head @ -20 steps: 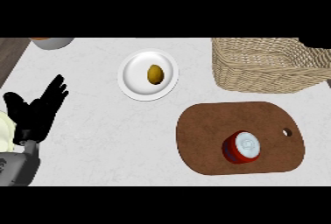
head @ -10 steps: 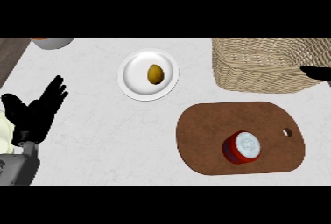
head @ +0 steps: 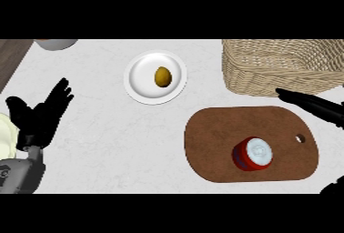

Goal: Pick the can from the cutting board and place it in the basket

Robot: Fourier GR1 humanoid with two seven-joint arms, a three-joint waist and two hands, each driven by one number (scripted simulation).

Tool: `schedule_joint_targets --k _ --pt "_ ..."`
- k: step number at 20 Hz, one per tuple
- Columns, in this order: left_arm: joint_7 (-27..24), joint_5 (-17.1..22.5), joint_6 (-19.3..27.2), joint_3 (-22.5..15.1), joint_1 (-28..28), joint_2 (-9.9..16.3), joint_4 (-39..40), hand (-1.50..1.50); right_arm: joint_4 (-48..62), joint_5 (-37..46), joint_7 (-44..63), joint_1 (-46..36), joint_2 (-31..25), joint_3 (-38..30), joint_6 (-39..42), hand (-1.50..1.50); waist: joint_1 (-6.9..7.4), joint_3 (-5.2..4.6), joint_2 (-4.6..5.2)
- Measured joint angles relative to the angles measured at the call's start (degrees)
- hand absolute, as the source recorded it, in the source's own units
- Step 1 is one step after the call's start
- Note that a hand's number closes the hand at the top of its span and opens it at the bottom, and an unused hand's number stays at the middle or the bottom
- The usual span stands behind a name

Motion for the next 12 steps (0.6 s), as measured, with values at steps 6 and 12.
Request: schedule_joint_targets --k 6,12 --pt "1.41 -1.16 -0.86 0.75 -0.38 -0.67 -0.98 0.0 5.7 10.41 -6.49 0.79 7.23 6.1 -6.3 -1.5 0.14 -0.02 -0.01" --pt "0.92 -2.28 -2.32 2.34 -0.07 -1.35 -0.25 0.0 13.25 20.5 -12.03 0.5 8.49 11.0 -9.42 -1.5 0.1 -0.04 -0.02"
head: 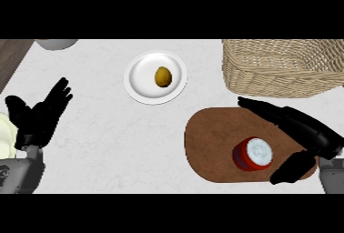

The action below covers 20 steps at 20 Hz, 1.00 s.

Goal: Pick the can from the cutting board and place it in the basket

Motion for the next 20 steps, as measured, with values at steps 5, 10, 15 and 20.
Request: schedule_joint_targets --k 5,10,15,20 --pt "1.24 -0.41 -1.61 2.09 -1.13 -0.14 0.29 0.0 2.24 4.55 -1.7 0.41 0.47 1.74 -0.03 -1.5 -0.14 0.0 -0.03" --pt "0.98 -2.99 -1.8 2.77 -1.33 -2.3 0.56 0.0 3.53 7.09 -4.49 0.28 0.96 1.04 0.49 -1.5 -0.2 -0.02 -0.05" --pt "0.82 -3.85 -3.48 4.37 -0.8 -2.9 0.61 0.0 2.94 6.92 -6.45 1.64 1.53 -0.61 2.23 -1.5 -0.26 -0.02 -0.08" --pt "0.72 -5.32 -3.69 4.78 -0.22 -4.34 -0.25 0.0 3.15 6.91 -10.67 2.86 0.85 -1.65 4.02 -1.5 -0.27 -0.02 -0.08"
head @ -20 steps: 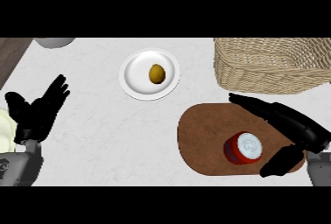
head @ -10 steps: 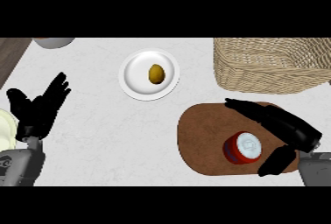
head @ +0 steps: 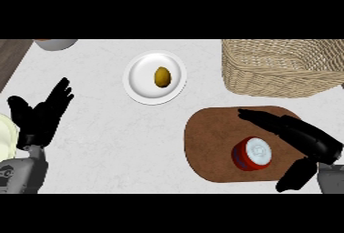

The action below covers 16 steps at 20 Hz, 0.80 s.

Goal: Pick the can from the cutting board and place it in the basket

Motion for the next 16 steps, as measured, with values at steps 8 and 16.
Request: schedule_joint_targets --k 8,16 --pt "1.61 -0.9 -0.86 1.89 -0.09 -0.71 -1.44 0.0 0.42 6.64 -2.44 2.45 2.15 2.51 -4.22 -1.5 0.0 0.0 0.0" --pt "1.88 -2.29 -1.53 3.0 -1.6 -1.68 -0.25 0.0 3.25 12.48 -3.85 1.46 3.27 3.9 -7.16 1.5 0.03 -0.02 0.02"
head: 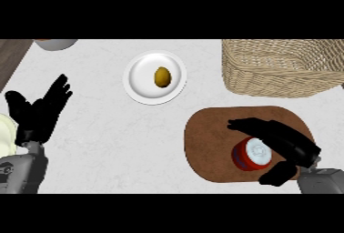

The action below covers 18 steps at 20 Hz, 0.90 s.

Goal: Pick the can from the cutting board and place it in the basket

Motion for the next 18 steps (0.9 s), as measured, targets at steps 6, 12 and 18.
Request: schedule_joint_targets --k 6,12,18 --pt "-0.63 0.04 -1.29 0.51 1.44 -0.23 -0.91 0.0 1.77 6.37 -3.94 0.09 -0.25 3.69 -5.36 1.5 0.1 -0.34 -0.39" --pt "-0.85 -0.47 -1.55 1.01 2.03 -0.3 -1.03 0.0 -3.35 11.17 1.19 4.01 3.85 7.04 -8.39 1.5 -0.11 -0.73 -0.78" --pt "-0.28 -0.86 -0.84 1.11 0.95 -0.49 -0.84 0.0 -7.47 18.34 19.51 10.8 14.87 19.65 -13.83 1.5 -0.33 -0.54 -0.71"
